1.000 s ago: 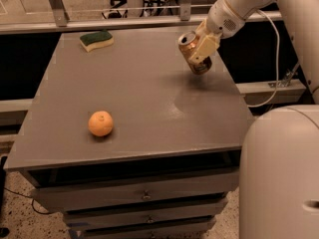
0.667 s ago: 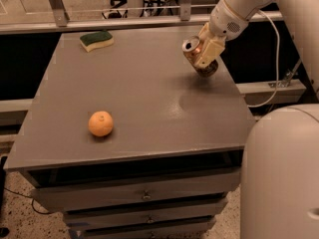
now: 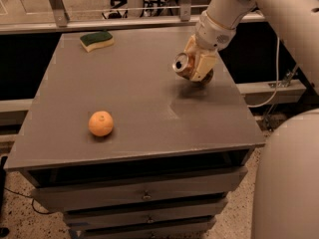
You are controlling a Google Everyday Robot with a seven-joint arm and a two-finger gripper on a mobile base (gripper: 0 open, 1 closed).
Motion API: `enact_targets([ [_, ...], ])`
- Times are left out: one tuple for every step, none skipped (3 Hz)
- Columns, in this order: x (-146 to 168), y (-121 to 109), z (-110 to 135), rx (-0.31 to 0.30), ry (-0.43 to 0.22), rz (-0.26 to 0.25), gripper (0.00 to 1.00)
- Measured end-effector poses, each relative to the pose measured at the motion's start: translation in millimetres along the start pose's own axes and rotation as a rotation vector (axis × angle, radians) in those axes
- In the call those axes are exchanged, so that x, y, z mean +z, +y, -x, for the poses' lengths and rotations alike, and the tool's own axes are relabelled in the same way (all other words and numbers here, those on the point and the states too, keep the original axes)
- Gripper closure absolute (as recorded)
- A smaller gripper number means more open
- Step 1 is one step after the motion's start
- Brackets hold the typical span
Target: Knock orange can over
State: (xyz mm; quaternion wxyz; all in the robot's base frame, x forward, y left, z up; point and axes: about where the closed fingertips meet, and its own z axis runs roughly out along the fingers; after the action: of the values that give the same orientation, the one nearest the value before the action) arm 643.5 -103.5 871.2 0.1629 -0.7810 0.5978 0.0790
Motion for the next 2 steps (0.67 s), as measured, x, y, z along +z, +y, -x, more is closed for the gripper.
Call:
enact_targets([
  [12.9, 17.5, 13.8, -0.095, 0.024, 0.042, 0.51],
  [19.9, 30.7, 20.5, -0.151, 0.038, 0.066, 0.27],
])
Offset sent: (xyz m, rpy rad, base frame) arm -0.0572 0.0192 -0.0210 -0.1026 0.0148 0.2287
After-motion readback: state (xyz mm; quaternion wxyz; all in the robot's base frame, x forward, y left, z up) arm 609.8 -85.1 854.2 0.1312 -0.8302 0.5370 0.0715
